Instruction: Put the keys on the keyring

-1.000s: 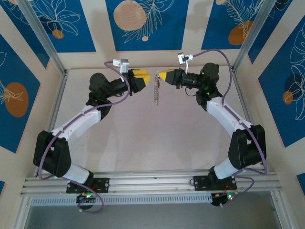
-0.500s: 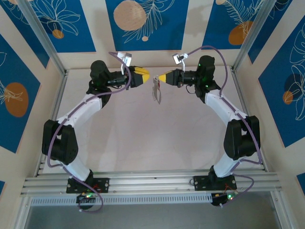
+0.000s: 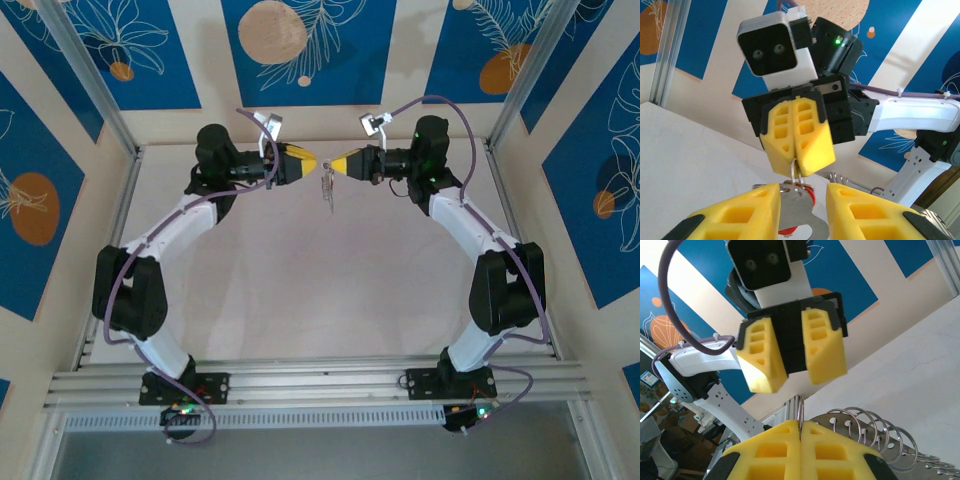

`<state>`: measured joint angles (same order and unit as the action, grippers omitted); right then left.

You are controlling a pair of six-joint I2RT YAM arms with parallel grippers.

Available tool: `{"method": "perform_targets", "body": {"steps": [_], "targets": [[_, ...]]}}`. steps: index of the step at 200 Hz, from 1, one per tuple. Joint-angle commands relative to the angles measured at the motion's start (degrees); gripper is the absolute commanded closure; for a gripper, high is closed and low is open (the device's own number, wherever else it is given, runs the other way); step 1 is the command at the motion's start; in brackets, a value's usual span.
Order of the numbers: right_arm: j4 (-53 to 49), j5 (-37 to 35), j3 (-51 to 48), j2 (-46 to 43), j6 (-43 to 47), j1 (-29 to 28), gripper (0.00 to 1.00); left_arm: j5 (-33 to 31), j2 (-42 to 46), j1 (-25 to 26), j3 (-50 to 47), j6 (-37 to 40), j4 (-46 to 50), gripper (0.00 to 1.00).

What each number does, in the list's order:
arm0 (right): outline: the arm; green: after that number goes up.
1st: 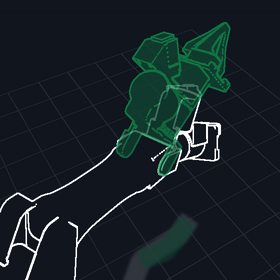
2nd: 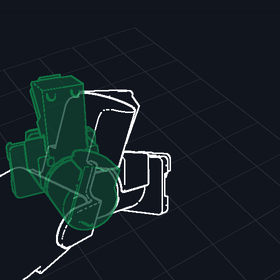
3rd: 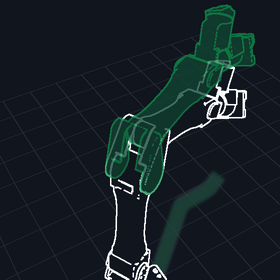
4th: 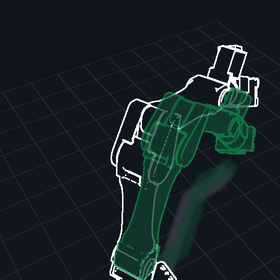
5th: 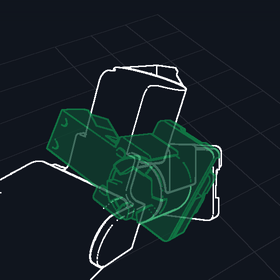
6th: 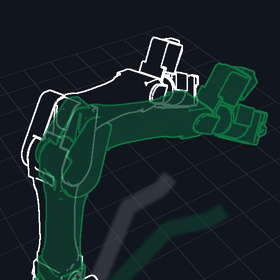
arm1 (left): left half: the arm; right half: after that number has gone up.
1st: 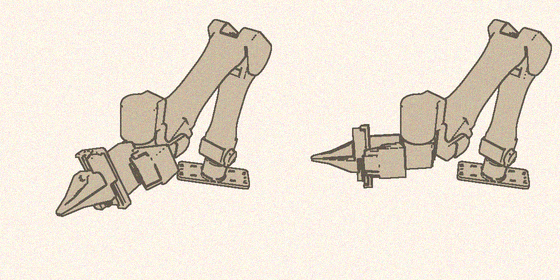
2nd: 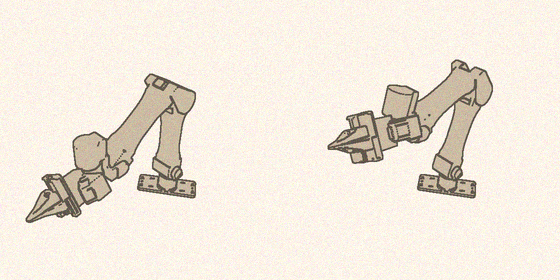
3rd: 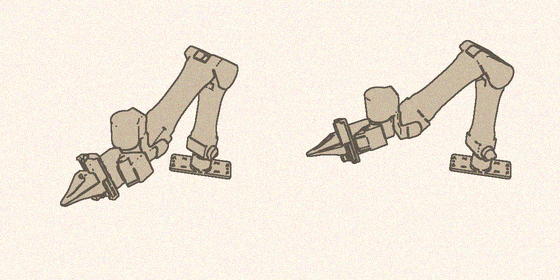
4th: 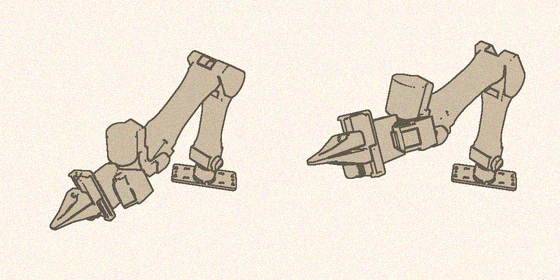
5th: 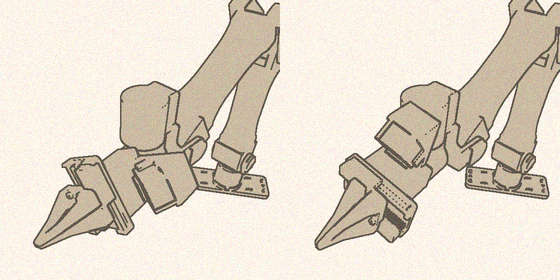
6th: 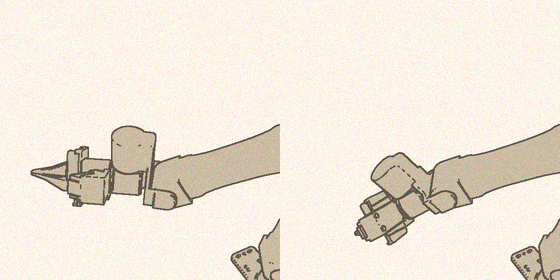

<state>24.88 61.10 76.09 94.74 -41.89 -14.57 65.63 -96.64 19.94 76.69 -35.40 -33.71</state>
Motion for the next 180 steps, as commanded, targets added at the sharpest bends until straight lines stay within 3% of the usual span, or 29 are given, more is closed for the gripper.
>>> {"method": "perform_targets", "body": {"steps": [1, 180], "targets": [[-0.2, 0.8, 2.3, 0.2, 1.0, -0.6, 1.00, 1.2, -0.7, 0.2, 1.9, 1.2, -0.4, 0.71], [-0.5, -0.2, 3.2, 1.3, 1.1, -1.7, 1.00, 1.3, -2.3, 2.5, 2.7, 0.4, -2.2, 0.80]]}}
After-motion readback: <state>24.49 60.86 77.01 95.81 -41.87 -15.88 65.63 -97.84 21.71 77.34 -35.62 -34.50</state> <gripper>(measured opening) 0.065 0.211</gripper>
